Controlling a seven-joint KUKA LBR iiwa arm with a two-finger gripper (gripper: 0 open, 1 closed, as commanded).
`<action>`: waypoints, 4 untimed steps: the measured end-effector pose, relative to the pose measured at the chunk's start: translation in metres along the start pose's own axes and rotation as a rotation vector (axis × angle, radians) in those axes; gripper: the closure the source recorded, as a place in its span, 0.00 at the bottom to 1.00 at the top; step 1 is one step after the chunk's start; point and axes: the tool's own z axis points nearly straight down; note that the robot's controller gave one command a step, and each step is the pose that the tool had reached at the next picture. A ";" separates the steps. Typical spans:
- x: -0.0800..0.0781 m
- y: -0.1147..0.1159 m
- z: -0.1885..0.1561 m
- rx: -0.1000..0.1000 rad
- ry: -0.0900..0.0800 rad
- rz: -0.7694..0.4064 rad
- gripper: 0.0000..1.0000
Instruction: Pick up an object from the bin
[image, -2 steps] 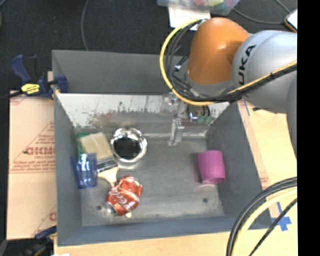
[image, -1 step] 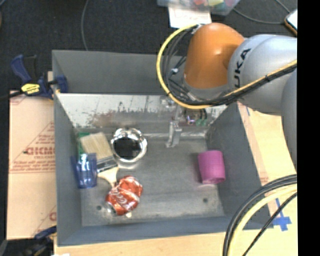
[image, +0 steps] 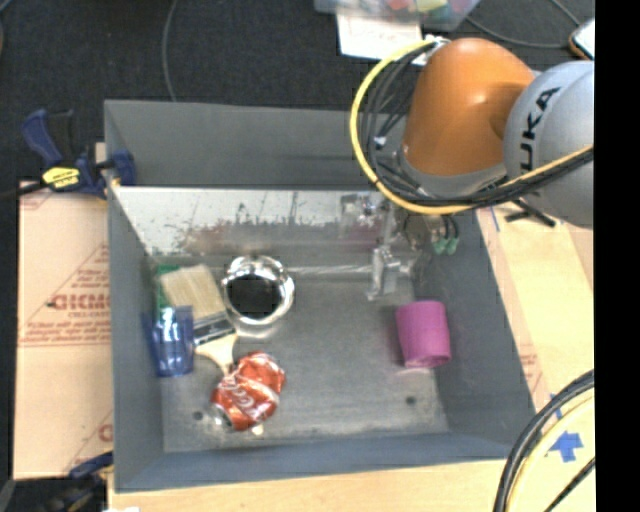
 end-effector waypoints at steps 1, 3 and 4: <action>-0.021 0.044 0.106 -0.001 -0.004 0.084 0.00; -0.018 0.035 0.133 -0.003 -0.004 0.003 0.00; -0.016 0.027 0.131 -0.006 0.003 -0.018 0.00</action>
Offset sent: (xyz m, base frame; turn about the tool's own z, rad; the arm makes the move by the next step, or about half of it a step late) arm 0.0212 -0.0344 -0.0291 -0.1707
